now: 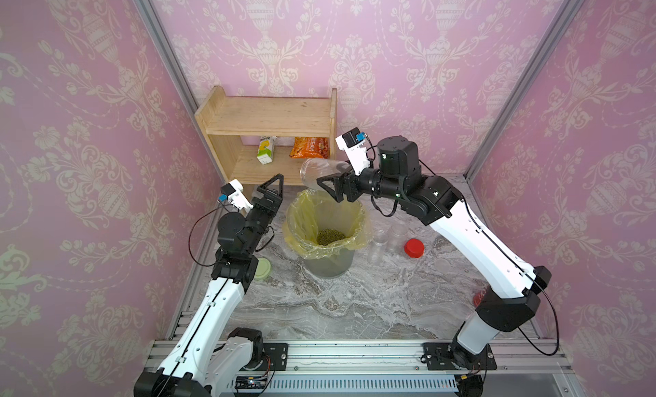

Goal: Empty moldy mung beans from jars
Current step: Pour the moldy mung beans from the jar into the trash bin, then place the jar at the center of the board.

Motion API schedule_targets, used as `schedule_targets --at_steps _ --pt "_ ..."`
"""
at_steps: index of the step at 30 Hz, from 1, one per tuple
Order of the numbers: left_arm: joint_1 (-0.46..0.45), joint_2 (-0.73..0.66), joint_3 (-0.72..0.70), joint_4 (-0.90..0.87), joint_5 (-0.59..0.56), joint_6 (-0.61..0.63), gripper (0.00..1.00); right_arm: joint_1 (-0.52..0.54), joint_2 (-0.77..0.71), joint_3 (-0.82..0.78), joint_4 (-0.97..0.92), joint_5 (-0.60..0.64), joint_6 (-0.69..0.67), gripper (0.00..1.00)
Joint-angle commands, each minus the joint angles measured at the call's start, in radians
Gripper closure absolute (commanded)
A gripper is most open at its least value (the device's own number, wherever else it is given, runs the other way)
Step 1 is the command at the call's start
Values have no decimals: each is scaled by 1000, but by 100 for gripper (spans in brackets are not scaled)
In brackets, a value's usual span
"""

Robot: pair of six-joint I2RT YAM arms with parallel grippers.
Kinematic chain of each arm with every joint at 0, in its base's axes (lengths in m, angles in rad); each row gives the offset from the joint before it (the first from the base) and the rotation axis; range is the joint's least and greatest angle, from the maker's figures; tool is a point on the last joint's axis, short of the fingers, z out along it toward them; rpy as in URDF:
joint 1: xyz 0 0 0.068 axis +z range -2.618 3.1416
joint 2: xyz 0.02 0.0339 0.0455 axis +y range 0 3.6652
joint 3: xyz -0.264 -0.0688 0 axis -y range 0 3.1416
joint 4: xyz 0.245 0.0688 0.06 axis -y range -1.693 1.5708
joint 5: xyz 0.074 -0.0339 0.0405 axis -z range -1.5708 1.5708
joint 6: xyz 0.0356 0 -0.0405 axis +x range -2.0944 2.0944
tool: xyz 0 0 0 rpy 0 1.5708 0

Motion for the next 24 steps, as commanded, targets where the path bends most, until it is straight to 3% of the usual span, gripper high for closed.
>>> schedule_targets --at_steps 1,9,18,24 --pt "-20 44 93 219 26 -81 1 10 -20 -11 190 1 -35 97" --pt "-78 154 197 280 109 -107 1 20 -51 -109 364 -3 -50 97" --pt "-81 153 205 263 115 -96 1 31 -65 -129 414 9 -66 97" --pt "-81 206 193 390 109 -235 1 34 -80 -184 505 13 -73 98"
